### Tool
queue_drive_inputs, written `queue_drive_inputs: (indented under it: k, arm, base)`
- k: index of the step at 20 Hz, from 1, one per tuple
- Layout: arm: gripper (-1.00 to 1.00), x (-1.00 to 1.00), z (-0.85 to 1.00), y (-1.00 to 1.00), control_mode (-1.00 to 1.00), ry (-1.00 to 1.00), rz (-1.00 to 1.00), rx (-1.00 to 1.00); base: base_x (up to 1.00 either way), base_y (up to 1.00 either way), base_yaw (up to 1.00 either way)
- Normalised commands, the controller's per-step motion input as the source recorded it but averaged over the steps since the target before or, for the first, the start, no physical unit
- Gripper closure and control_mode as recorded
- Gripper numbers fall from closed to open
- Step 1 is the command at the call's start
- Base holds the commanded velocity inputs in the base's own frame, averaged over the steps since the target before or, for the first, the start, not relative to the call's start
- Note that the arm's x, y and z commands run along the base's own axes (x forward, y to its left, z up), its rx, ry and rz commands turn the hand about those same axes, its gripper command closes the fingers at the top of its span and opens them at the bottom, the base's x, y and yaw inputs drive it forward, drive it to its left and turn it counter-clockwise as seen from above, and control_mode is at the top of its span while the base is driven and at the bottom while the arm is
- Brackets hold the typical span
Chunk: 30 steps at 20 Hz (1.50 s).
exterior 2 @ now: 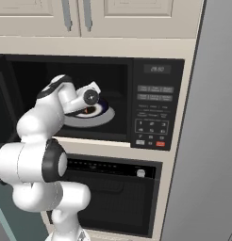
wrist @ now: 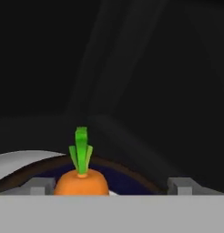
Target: Pick the carrot from the counter and place it in the microwave.
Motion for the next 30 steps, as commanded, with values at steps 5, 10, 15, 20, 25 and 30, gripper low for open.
queue_drive_inputs:
  k: [5,10,15,20,25,30]
  arm:
    - [-1.0,-0.59,0.0,-0.01,-1.0,0.03,0.0,0.0]
    - [-1.0,-0.27,0.18,0.0,-1.0,0.05,-0.04,0.0]
    - [-1.0,-0.67,0.8,-0.14,-1.0,0.2,-0.1,0.0]
    - [-1.0,-1.0,0.59,-0.36,-1.0,0.32,-0.19,0.06]
    - [-1.0,-1.0,0.61,-0.41,-1.0,0.3,-0.18,0.1]
    - [-1.0,-1.0,0.18,-0.32,-1.0,0.07,-0.08,0.01]
  base:
    - [0.0,0.0,0.0]
    - [0.0,0.0,0.0]
    - [0.0,0.0,0.0]
    - [0.0,0.0,0.0]
    - [0.0,0.0,0.0]
    - [0.0,0.0,0.0]
